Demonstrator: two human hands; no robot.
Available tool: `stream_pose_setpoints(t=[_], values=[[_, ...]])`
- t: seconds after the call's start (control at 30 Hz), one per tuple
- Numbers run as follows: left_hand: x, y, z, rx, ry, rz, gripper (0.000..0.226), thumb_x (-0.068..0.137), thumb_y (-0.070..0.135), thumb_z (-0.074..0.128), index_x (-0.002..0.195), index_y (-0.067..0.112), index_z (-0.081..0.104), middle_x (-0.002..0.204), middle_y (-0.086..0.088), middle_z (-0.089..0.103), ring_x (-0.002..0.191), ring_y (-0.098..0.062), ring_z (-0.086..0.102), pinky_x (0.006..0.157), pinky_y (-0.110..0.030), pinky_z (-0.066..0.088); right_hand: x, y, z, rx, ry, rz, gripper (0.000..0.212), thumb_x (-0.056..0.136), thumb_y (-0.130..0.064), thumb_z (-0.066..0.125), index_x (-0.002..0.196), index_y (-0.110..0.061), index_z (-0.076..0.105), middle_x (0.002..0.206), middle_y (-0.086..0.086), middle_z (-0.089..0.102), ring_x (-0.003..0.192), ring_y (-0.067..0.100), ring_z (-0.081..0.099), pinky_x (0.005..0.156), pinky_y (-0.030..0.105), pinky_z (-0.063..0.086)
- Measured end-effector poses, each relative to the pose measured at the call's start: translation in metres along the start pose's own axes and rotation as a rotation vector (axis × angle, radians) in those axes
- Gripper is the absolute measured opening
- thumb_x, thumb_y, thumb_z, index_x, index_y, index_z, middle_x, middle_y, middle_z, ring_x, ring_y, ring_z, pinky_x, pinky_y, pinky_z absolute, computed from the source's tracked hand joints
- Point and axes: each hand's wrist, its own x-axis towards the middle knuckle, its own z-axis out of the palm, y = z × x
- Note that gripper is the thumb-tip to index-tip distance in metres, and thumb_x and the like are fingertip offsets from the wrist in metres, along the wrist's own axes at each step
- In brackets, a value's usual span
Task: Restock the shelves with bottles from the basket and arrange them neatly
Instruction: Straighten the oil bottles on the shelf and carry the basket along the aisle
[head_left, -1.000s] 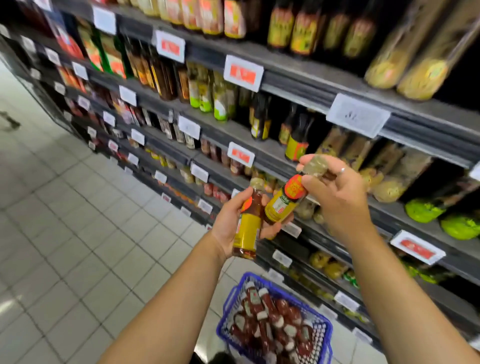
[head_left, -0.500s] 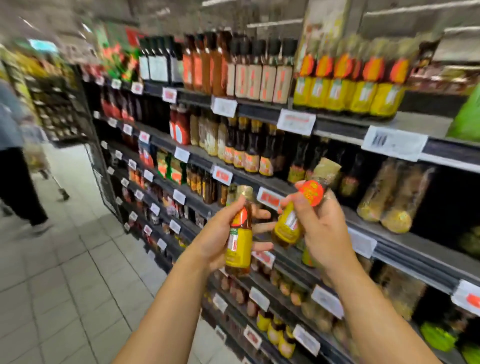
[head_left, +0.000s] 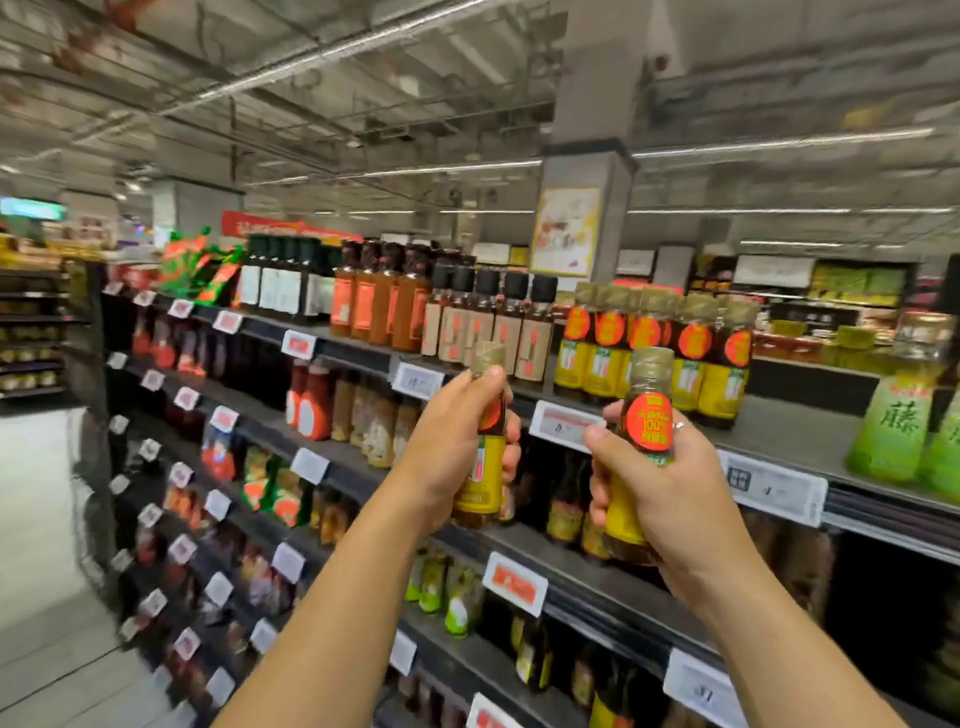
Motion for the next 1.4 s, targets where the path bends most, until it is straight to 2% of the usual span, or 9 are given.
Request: stream_pose_setpoints(t=[0.27,0.4,0.53,0.73,0.9,1.03,1.17,1.27,1.4], values=[[0.111,0.0,-0.02,-0.023,-0.241,0.097,0.025,0.104,0.038,0.05,0.092,0.017,0.057,0.07,-0.009,0.057,0.047,-0.022,0.051,0.048,-0.027,0.044,0.059,0.012,-0.004,-0.268,0.277,-0.052,0.022,0.085,-0.011,0.076,0.098,-0.007,0.059,0.058,0.011,0.058,0.046,0.027,0.053,0.046,0.032,0.047],[0.147,-0.004,-0.008,-0.05,-0.348,0.09,0.026,0.101,0.042,0.053,0.093,0.017,0.055,0.07,-0.008,0.058,0.049,-0.023,0.051,0.05,-0.028,0.045,0.077,0.001,-0.01,-0.4,0.414,-0.064,0.019,0.088,-0.008,0.073,0.094,-0.013,0.056,0.059,0.011,0.058,0.046,0.027,0.055,0.045,0.034,0.046],[0.163,-0.01,0.011,-0.101,-0.463,0.062,0.028,0.098,0.044,0.054,0.095,0.016,0.055,0.071,-0.009,0.059,0.05,-0.023,0.052,0.052,-0.03,0.045,0.092,-0.015,-0.022,-0.476,0.461,-0.01,0.025,0.072,-0.017,0.069,0.094,-0.022,0.059,0.069,0.01,0.062,0.054,0.026,0.059,0.046,0.031,0.048],[0.166,-0.01,0.033,-0.098,-0.529,0.069,0.027,0.105,0.038,0.05,0.088,0.019,0.058,0.073,-0.009,0.061,0.053,-0.022,0.055,0.051,-0.029,0.048,0.116,-0.018,-0.053,-0.616,0.483,0.027,0.041,0.068,-0.023,0.07,0.107,-0.023,0.057,0.093,0.003,0.067,0.087,0.02,0.065,0.083,0.044,0.055],[0.169,-0.009,0.043,-0.09,-0.508,0.066,0.027,0.104,0.04,0.05,0.097,0.014,0.055,0.075,-0.009,0.061,0.054,-0.022,0.056,0.054,-0.032,0.049,0.129,0.001,-0.06,-0.67,0.437,0.018,0.038,0.089,-0.018,0.074,0.111,-0.037,0.05,0.107,-0.008,0.067,0.101,0.014,0.066,0.083,0.03,0.055],[0.166,-0.009,0.05,-0.087,-0.499,0.056,0.027,0.101,0.042,0.054,0.094,0.016,0.058,0.075,-0.009,0.061,0.055,-0.021,0.058,0.056,-0.032,0.051,0.132,0.01,-0.058,-0.693,0.403,0.048,0.048,0.092,-0.018,0.073,0.133,-0.022,0.048,0.124,-0.003,0.066,0.116,0.016,0.063,0.104,0.043,0.051],[0.164,-0.007,0.058,-0.079,-0.509,0.065,0.028,0.1,0.043,0.054,0.094,0.015,0.055,0.075,-0.008,0.062,0.056,-0.022,0.058,0.056,-0.034,0.052,0.132,0.01,-0.057,-0.834,0.413,0.031,0.051,0.089,-0.027,0.078,0.131,-0.024,0.049,0.122,-0.009,0.066,0.112,0.01,0.062,0.097,0.031,0.048],[0.162,-0.003,0.067,-0.074,-0.525,0.073,0.028,0.103,0.042,0.052,0.095,0.016,0.054,0.075,-0.008,0.062,0.057,-0.022,0.059,0.057,-0.035,0.053,0.13,0.01,-0.058,-0.863,0.425,0.063,0.047,0.085,-0.033,0.082,0.123,-0.022,0.057,0.114,-0.006,0.071,0.107,0.014,0.066,0.095,0.037,0.053],[0.159,-0.001,0.079,-0.062,-0.524,0.084,0.028,0.101,0.044,0.054,0.095,0.017,0.056,0.077,-0.009,0.064,0.058,-0.022,0.06,0.056,-0.033,0.053,0.125,0.011,-0.058,-1.003,0.445,0.073,0.042,0.082,-0.045,0.081,0.112,-0.023,0.06,0.101,-0.007,0.072,0.093,0.013,0.067,0.072,0.027,0.05]])
